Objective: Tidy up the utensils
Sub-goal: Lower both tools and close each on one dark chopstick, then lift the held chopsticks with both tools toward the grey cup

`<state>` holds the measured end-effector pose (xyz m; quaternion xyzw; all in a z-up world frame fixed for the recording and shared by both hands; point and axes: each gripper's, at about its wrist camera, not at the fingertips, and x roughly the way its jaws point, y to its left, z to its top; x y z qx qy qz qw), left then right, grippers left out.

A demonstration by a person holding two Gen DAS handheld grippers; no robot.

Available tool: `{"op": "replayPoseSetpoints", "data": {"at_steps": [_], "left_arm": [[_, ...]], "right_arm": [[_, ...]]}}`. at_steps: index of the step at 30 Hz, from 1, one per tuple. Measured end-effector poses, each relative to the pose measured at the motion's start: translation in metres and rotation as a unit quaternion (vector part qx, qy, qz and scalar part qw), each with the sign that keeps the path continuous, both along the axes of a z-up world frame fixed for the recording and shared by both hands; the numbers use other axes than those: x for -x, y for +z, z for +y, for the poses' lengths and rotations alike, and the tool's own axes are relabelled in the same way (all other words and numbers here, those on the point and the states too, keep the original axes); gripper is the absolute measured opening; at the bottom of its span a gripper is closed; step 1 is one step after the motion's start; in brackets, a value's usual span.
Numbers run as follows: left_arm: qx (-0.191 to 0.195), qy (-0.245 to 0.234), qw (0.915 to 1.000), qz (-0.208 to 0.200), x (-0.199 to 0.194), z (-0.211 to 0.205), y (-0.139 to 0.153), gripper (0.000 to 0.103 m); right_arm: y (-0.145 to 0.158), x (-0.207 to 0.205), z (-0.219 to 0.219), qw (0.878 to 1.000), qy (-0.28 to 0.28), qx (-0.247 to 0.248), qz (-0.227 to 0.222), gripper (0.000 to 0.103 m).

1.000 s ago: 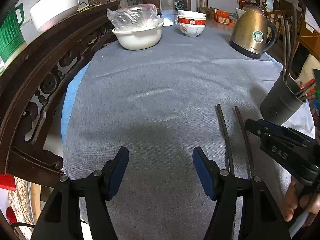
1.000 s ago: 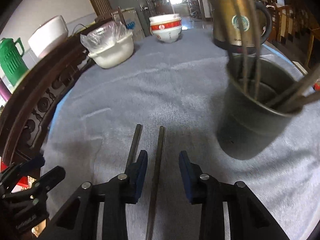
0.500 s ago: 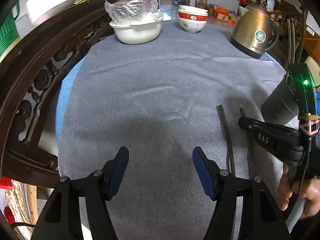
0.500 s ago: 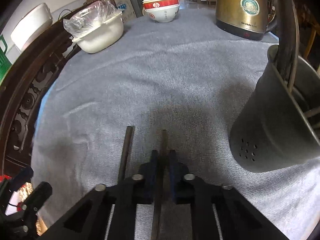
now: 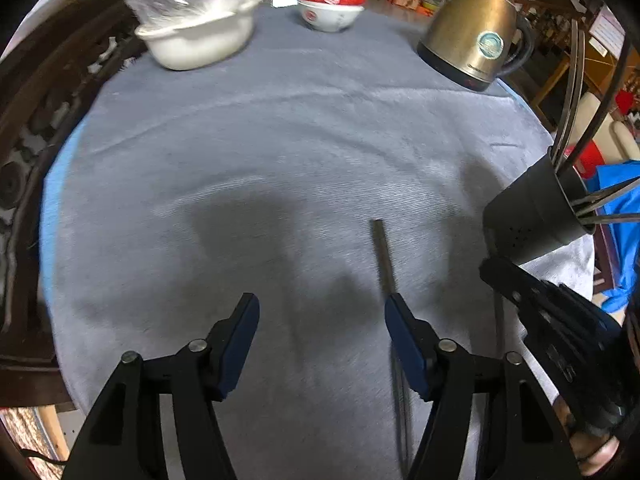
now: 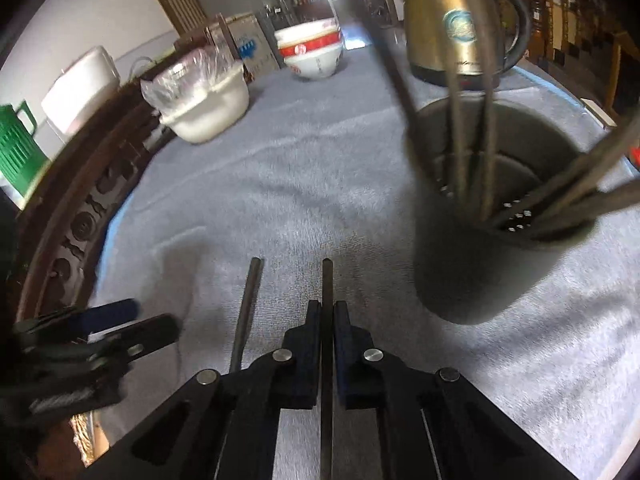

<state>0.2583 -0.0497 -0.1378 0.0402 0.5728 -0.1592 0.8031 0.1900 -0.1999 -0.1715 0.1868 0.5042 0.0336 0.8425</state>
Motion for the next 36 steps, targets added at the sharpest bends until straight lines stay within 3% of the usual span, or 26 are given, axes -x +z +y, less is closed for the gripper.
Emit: {"op": "replayPoseSetpoints", "data": {"at_steps": [3,16,18,20,24,25,29,36], "left_arm": [[0.008,-0.013,0.9997,0.021,-0.011,-0.012,-0.008,0.052],[0.01,-0.012,0.9964,0.083,-0.041,-0.044,-0.035,0.051],[0.008,-0.012,0.9969,0.077,-0.041,-0.046,-0.035,0.051],[0.007,-0.013,0.9971,0.074,-0.041,-0.048,-0.035,0.044],[0.006,-0.013,0.9973,0.072,-0.042,-0.049,-0.036,0.013],[0.01,-0.012,0.9971,0.075,-0.041,-0.047,-0.036,0.01],[0.006,-0.003,0.9982,0.059,-0.037,-0.043,-0.031,0.01],[0.026,0.012,0.9996,0.004,-0.019,-0.027,0.016,0.009]], "right_arm": [[0.009,0.008,-0.007,1.0,-0.005,-0.006,-0.016,0.006],[0.039,0.033,-0.024,0.997,-0.018,-0.037,-0.063,0.006],[0.04,0.034,-0.026,0.997,-0.018,-0.039,-0.065,0.006],[0.042,0.036,-0.026,0.997,-0.018,-0.038,-0.068,0.006],[0.044,0.039,-0.028,0.996,-0.019,-0.039,-0.072,0.006],[0.046,0.04,-0.027,0.996,-0.019,-0.039,-0.074,0.006],[0.052,0.043,-0.026,0.996,-0.018,-0.038,-0.084,0.006],[0.072,0.053,-0.032,0.991,-0.021,-0.044,-0.126,0.006]]}}
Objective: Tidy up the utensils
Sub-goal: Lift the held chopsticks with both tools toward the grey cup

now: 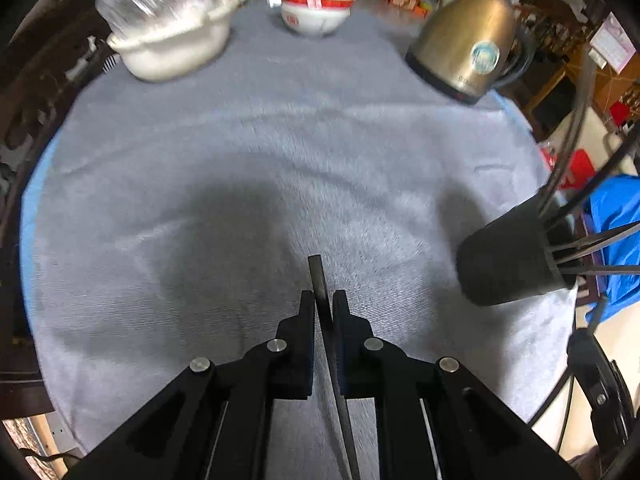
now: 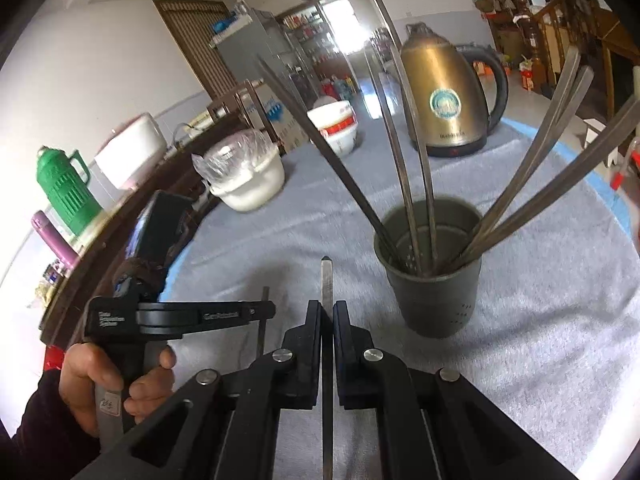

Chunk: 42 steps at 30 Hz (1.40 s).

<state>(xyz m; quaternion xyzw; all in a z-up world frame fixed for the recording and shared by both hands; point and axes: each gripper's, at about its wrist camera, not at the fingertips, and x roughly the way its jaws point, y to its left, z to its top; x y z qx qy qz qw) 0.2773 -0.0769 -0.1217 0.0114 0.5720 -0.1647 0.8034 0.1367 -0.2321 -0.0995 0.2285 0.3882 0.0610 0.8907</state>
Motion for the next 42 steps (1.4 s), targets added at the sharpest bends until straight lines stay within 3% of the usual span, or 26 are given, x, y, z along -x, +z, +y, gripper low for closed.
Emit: {"op": "replayPoseSetpoints", "data": {"at_steps": [9,16,28,42], "left_arm": [[0.03,-0.006,0.9942,-0.103,0.039,0.006,0.082,0.007],[0.047,-0.01,0.9876,-0.149,0.062,0.01,0.124,0.007],[0.004,-0.014,0.9748,-0.222,0.085,-0.001,0.142,0.007],[-0.01,-0.017,0.9655,-0.26,0.102,-0.005,0.159,0.007]], "right_arm": [[0.027,0.021,-0.028,0.997,-0.041,-0.014,-0.057,0.006],[0.049,0.032,-0.042,0.993,-0.059,-0.027,-0.095,0.006],[0.055,0.031,-0.03,0.993,-0.047,-0.029,-0.105,0.007],[0.076,0.034,-0.03,0.99,-0.053,-0.022,-0.13,0.006]]}}
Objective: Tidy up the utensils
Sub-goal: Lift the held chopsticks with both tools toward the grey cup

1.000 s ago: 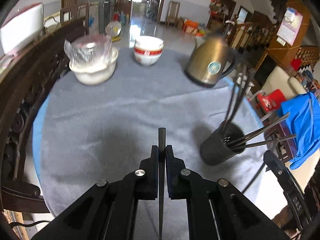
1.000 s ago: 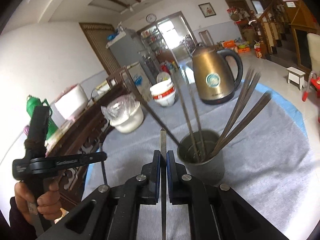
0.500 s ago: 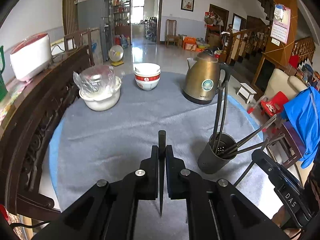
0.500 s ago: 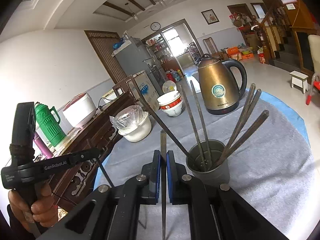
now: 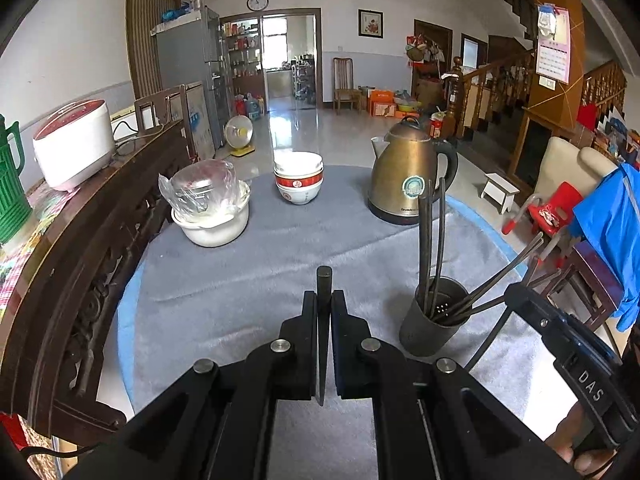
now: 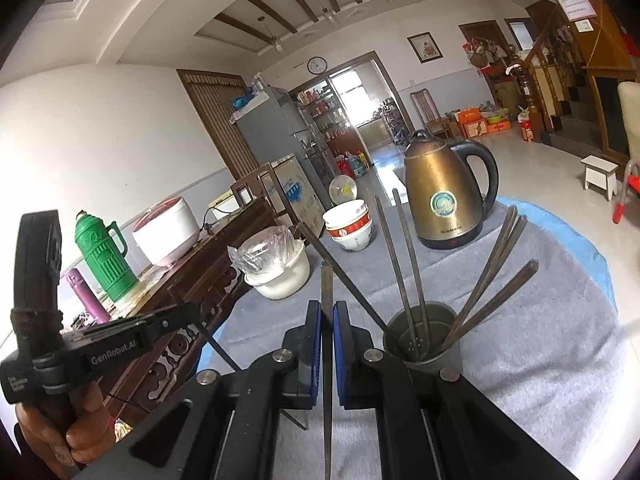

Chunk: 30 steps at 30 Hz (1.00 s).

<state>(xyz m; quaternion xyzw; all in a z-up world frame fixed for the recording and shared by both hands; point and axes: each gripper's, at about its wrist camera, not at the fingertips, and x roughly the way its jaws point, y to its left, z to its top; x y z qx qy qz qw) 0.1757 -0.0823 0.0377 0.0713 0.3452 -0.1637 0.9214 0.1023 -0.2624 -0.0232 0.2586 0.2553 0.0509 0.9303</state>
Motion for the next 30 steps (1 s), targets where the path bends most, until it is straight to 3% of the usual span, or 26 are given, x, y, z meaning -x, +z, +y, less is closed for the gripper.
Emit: {"op": "replayPoseSetpoints", "data": {"at_steps": [16,30], "left_arm": [[0.009,-0.013,0.9998,-0.007,0.006,-0.011,0.018,0.007],[0.08,-0.06,0.9948,-0.018,0.007,-0.027,0.066,0.007]], "right_arm": [[0.041,-0.006,-0.022,0.998,-0.026,0.013,-0.047,0.007],[0.069,0.01,-0.064,0.989,-0.114,0.006,-0.096,0.006]]}}
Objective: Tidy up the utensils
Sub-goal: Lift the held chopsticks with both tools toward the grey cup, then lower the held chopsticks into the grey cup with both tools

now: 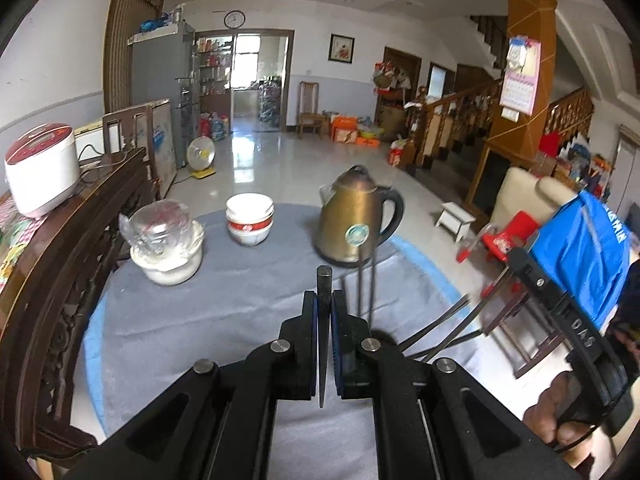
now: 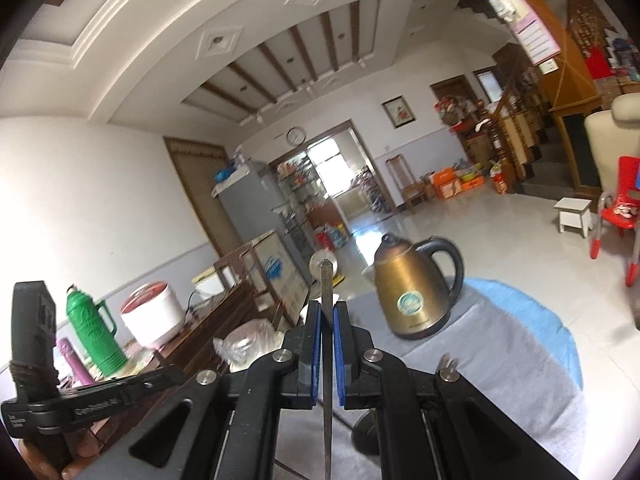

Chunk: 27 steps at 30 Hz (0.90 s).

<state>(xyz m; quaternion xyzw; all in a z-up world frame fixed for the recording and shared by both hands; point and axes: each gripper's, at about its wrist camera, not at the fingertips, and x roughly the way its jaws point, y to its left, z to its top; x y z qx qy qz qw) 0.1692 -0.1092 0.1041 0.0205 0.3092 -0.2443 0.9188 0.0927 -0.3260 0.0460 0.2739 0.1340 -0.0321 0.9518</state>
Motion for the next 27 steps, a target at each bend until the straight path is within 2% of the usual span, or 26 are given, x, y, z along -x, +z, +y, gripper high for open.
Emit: {"op": "replayPoseSetpoints", "data": {"at_steps": [11,19,27], "left_arm": [[0.036,-0.01,0.999,-0.023,-0.005,-0.023,0.022,0.007],[0.046,-0.007,0.9981,-0.039,-0.01,-0.036,0.019,0.007],[0.04,-0.006,0.998,-0.049,-0.011,-0.053,0.003,0.007]], "right_arm": [[0.01,-0.014,-0.01,0.998,-0.057,0.031,-0.008,0.006],[0.002,-0.024,-0.009,0.996,-0.074,0.053,0.008,0.006],[-0.01,-0.031,-0.008,0.995,-0.075,0.061,0.021,0.006]]}}
